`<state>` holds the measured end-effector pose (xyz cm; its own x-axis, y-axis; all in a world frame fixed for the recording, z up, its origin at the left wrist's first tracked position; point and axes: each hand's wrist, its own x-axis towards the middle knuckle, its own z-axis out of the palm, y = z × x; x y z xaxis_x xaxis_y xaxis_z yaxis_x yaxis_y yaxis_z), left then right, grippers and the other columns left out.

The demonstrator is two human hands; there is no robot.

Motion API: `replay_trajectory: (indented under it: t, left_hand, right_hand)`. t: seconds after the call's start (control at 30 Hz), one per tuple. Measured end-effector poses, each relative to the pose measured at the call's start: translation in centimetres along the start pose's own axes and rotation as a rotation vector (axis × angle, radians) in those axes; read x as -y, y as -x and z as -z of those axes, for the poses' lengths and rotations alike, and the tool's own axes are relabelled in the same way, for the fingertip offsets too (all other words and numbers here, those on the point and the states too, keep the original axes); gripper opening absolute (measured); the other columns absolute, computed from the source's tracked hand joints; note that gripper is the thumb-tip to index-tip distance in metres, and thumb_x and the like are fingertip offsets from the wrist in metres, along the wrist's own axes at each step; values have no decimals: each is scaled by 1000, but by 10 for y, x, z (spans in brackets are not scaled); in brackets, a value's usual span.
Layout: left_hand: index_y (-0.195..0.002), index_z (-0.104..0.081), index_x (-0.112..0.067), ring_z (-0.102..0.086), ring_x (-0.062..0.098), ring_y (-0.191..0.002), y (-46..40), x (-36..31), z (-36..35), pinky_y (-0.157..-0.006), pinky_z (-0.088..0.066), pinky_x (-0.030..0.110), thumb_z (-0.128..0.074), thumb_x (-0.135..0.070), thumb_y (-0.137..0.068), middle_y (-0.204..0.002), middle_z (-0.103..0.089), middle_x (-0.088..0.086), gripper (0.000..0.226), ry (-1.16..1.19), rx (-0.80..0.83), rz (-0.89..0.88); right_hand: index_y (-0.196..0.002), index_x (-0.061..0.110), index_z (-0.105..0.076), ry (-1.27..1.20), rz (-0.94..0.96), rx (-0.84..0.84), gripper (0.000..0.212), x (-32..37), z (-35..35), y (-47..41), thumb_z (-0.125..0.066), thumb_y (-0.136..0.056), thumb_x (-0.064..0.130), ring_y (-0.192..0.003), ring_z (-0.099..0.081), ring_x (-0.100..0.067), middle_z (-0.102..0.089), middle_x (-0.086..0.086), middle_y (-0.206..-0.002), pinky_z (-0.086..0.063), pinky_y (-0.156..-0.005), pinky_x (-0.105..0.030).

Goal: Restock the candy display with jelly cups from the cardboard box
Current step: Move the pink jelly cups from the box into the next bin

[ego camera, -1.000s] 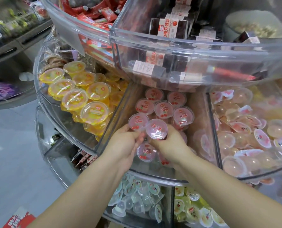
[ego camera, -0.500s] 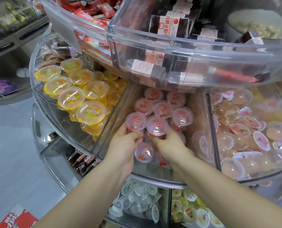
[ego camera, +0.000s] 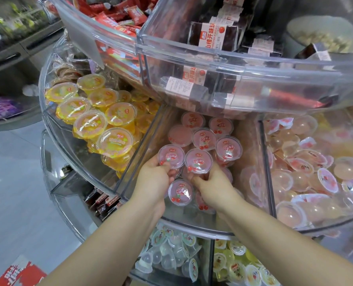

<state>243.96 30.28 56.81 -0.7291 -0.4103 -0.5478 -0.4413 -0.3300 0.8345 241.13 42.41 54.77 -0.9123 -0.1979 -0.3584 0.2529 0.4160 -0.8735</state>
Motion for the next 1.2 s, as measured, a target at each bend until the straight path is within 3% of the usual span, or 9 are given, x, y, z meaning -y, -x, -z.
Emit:
replay_trajectory:
  t: [0.1, 0.27, 0.37, 0.5, 0.6, 0.7, 0.93, 1.07, 1.2]
  left_hand:
    - [-117, -61, -17, -62, 16, -85, 1, 0, 0, -61, -45, 19, -44, -8, -96, -92, -69, 5, 28, -1, -3, 12]
    - [-125, -52, -2, -66, 7, -78, 18, -9, 13, -74, -50, 21, -52, -1, -91, -82, -71, -1, 34, 137, 91, 53]
    - [-141, -32, -4, -61, 14, -106, 41, -11, 36, -88, -48, 26, -58, -1, -86, -125, -57, 5, 61, 191, 132, 43]
    - [-108, -67, -26, -66, 4, -97, 83, -11, 77, -80, -53, 21, -66, -25, -63, -112, -69, -8, 45, 138, 143, -173]
    - [-89, -70, -23, -67, 3, -80, 105, 6, 120, -73, -53, 15, -60, -16, -76, -91, -74, -7, 18, 135, -27, -335]
    - [-88, -68, -21, -64, -1, -72, 119, 49, 177, -68, -51, 9, -54, -1, -85, -81, -73, -9, 24, 142, -276, -355]
    - [-83, -62, -24, -58, 11, -82, 114, 278, 302, -70, -46, 17, -56, -1, -89, -86, -65, -6, 24, 220, -779, 129]
    - [-85, -58, -17, -55, 17, -75, 78, 430, 330, -64, -42, 21, -54, -4, -91, -85, -59, 5, 15, 260, -798, 465]
    - [-111, -59, -7, -59, 29, -92, -1, 548, 338, -75, -47, 31, -52, -8, -91, -103, -63, 17, 21, 168, -697, 633]
  right_hand:
    - [-126, 17, -48, 36, 8, 19, 43, 1, 2, 1, -63, -86, 21, -102, -55, -11, -61, 2, -114, -40, -73, -16]
    - [-122, 9, -44, -40, -146, 127, 46, 4, 18, 16, -67, -82, 10, -73, -54, -13, -55, -1, -79, -49, -69, -29]
    - [-127, 15, -36, -231, -216, 116, 55, 10, 29, 35, -67, -82, 6, -67, -54, -15, -53, -1, -69, -51, -67, -32]
    - [-105, 20, -51, -345, -59, 166, 29, 45, 14, 71, -64, -82, 7, -58, -49, -10, -55, 4, -65, -42, -64, -24]
    - [-89, 16, -58, -325, 139, 460, 15, 68, -31, 100, -62, -83, 2, -54, -45, -8, -52, 2, -65, -39, -56, -16]
    - [-83, 19, -59, -231, 201, 758, 12, 60, -101, 123, -65, -78, 10, -59, -43, -10, -48, 3, -64, -38, -55, -14]
    - [-78, 22, -49, 459, -52, 1145, 27, -129, -279, 128, -52, -88, -2, -64, -41, -13, -42, 2, -69, -35, -64, -21]
    - [-83, 14, -50, 897, -93, 1121, 16, -279, -359, 92, -45, -89, 0, -61, -48, -14, -51, -2, -70, -35, -48, -10]
    - [-114, 10, -57, 1242, 6, 1048, 26, -397, -438, 31, -52, -88, 12, -105, -59, -29, -65, -15, -112, -44, -82, -27]
